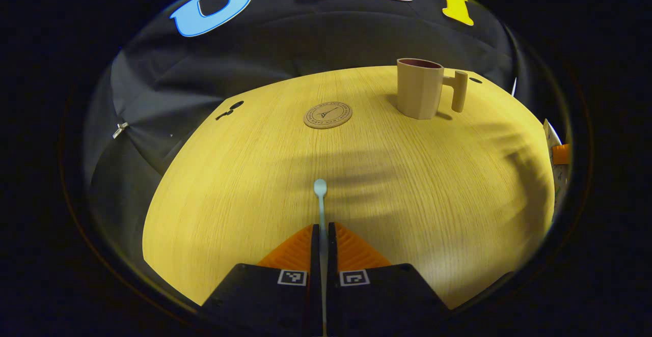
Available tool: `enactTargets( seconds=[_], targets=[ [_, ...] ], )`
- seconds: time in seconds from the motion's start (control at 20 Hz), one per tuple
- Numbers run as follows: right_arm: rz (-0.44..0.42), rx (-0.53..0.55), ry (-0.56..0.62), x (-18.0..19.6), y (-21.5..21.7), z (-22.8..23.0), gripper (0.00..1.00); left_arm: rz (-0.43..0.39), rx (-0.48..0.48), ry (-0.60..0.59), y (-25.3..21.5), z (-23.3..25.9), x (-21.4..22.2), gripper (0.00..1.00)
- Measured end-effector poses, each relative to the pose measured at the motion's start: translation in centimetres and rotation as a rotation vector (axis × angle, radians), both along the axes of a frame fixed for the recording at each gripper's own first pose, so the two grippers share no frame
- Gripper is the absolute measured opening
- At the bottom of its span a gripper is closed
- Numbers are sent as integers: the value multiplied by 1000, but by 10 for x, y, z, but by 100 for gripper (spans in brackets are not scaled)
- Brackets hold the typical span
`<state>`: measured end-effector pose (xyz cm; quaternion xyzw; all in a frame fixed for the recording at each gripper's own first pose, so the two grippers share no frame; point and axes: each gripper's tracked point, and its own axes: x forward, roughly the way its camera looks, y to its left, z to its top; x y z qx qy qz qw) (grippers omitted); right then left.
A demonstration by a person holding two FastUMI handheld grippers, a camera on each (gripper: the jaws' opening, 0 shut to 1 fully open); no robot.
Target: Put the toothbrush and toothpaste on the desktop into the cup, then pick up the cup and place it on the coaster on the desktop.
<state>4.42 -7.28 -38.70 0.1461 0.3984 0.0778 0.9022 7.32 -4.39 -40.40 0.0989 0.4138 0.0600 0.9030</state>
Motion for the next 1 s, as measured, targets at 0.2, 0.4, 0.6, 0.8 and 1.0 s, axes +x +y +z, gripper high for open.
enactTargets(
  seconds=[0.2, 0.4, 0.6, 0.8, 1.0],
  targets=[
    [-6, -4, -23, 1, 3, 8, 11, 22, -80, -11, 1, 4, 1, 2],
    [-30, 32, -85, 9, 14, 34, 11, -25, -136, -115, -10, 45, 13, 6],
    [-56, 67, -226, 32, 25, 81, 11, -57, -232, -238, -26, 102, 22, 6],
    [-59, 109, -384, 56, 38, 132, 11, -93, -289, -333, -33, 149, 19, 6],
    [-53, 147, -519, 87, 56, 179, 11, -137, -314, -403, -37, 184, 4, 6]
  ],
)
